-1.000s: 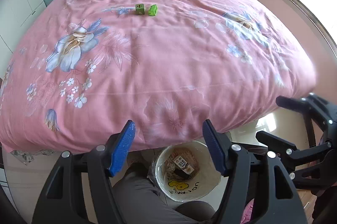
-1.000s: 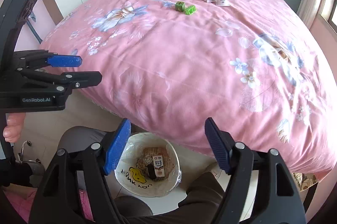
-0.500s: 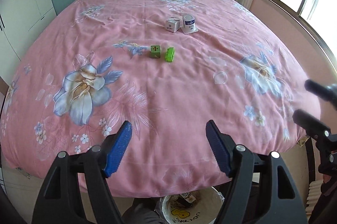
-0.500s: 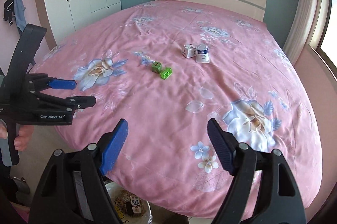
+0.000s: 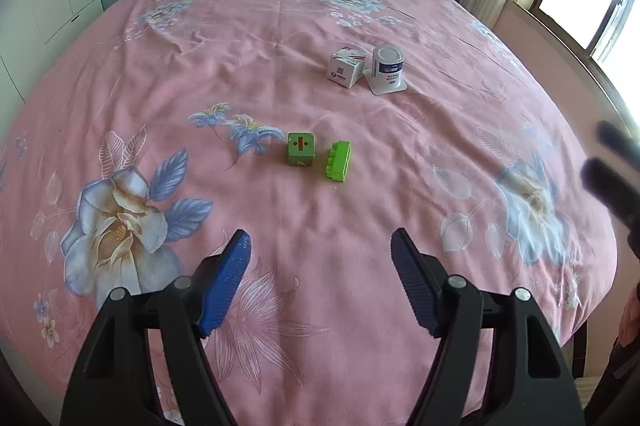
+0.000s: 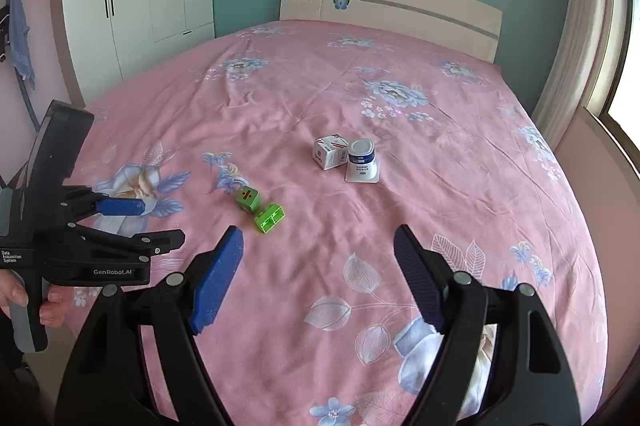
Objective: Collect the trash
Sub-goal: 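Grasp the green block with the left tool while the right tool grasps the white lidded cup, then carry the green block and white cup to the trash bin with both tools, then open the left tool over the bin while the right tool releases the white cup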
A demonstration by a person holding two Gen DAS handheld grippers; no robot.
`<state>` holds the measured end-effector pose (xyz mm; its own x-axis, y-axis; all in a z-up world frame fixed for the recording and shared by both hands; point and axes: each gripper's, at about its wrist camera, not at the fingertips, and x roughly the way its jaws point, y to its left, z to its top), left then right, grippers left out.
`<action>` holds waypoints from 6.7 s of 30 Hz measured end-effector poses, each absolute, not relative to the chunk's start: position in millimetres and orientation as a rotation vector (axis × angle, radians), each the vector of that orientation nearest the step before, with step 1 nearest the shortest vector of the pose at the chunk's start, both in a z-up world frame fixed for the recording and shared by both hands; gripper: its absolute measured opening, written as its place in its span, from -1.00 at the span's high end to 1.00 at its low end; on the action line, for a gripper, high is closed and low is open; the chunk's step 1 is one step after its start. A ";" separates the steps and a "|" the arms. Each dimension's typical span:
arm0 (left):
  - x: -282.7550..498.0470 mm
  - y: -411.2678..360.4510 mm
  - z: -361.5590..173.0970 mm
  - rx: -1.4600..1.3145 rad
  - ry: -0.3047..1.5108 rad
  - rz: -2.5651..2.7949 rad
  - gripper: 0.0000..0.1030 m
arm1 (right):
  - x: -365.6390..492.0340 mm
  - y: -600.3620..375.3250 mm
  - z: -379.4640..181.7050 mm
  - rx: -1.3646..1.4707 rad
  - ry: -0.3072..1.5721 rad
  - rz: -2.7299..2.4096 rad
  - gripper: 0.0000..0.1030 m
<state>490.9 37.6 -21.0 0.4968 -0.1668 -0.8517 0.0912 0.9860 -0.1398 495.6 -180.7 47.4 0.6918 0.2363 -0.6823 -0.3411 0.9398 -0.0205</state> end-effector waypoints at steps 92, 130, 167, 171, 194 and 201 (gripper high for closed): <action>241.4 16.6 227.8 0.151 0.623 -0.049 0.38 | 264.3 -180.7 237.9 -0.365 0.549 0.190 0.06; 158.3 -6.4 -17.9 0.273 1.014 -0.230 0.38 | 153.8 -172.3 12.1 -0.260 0.929 0.381 0.06; 170.2 -4.3 -279.5 0.150 1.566 -0.260 0.39 | 147.9 -120.3 -274.7 -0.127 1.499 0.469 0.06; 173.9 -4.3 -307.1 0.127 1.623 -0.251 0.39 | 148.9 -116.9 -303.0 -0.097 1.556 0.448 0.06; 196.0 -6.9 -400.6 -0.037 1.769 -0.196 0.32 | 161.1 -87.6 -406.1 0.006 1.752 0.371 0.02; 197.4 -4.8 -404.2 -0.045 1.776 -0.180 -0.06 | 162.7 -86.1 -413.7 0.008 1.773 0.380 -0.18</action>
<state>197.4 -4.8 -404.2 -0.2127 -0.1292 -0.9686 0.0679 0.9869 -0.1465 162.7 -86.1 -413.7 -0.2402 0.2092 -0.9479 -0.1980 0.9454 0.2589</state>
